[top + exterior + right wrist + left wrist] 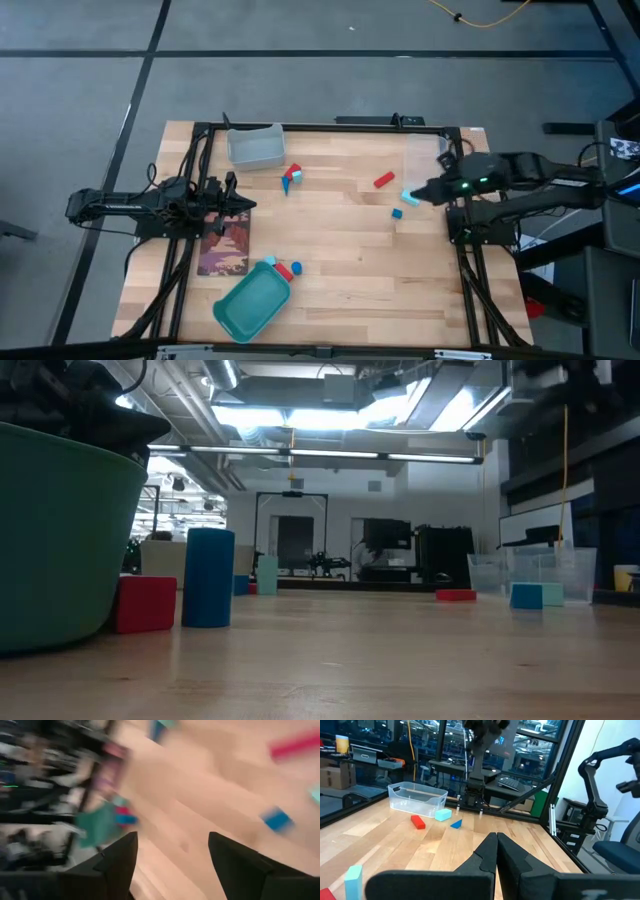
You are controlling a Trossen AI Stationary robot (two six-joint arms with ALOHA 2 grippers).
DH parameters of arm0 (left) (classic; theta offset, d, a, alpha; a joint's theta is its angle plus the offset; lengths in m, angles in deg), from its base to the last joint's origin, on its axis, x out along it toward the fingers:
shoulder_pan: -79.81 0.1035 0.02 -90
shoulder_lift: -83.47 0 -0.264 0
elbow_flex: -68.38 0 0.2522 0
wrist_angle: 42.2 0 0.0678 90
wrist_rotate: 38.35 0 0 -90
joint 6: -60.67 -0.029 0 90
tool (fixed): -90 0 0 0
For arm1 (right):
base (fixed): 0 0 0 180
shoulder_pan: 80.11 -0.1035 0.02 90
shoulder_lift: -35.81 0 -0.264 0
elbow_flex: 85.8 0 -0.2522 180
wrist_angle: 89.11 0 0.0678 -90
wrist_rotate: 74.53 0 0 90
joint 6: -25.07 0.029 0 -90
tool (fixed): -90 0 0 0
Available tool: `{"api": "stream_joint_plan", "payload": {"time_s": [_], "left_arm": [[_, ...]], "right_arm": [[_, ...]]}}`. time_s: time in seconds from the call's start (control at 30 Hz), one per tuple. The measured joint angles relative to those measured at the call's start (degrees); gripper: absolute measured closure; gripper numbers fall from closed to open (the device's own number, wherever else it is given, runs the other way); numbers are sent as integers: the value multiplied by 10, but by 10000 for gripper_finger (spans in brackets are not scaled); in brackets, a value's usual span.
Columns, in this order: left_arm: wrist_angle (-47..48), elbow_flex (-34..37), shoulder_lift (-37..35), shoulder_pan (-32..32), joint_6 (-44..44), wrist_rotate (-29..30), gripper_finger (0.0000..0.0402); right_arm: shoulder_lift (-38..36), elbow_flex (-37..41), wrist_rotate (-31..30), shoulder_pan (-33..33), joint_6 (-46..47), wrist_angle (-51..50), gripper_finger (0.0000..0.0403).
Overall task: Sort & place blocks by color
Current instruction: Put the top right blue block into the transparent bin
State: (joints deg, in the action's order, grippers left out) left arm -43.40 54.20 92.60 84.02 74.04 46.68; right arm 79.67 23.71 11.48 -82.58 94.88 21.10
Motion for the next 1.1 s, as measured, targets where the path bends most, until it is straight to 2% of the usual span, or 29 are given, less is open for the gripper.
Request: {"api": "stream_joint_plan", "payload": {"time_s": [0.2,0.4,0.57,0.67,0.93,1.1], "left_arm": [[0,0,0,0,0,0,401],[0,0,0,0,0,0,401],[0,0,0,0,0,0,401],[0,0,0,0,0,0,401],[0,0,0,0,0,0,401],[0,0,0,0,0,0,401]], "right_arm": [[123,0,11,-23,85,-104,155],[242,0,-23,-80,203,-142,155],[313,0,-39,-96,199,-136,155],[347,0,-46,-90,115,-123,155],[430,0,-11,-6,-216,-81,155],[473,0,-3,33,-354,-71,155]]}}
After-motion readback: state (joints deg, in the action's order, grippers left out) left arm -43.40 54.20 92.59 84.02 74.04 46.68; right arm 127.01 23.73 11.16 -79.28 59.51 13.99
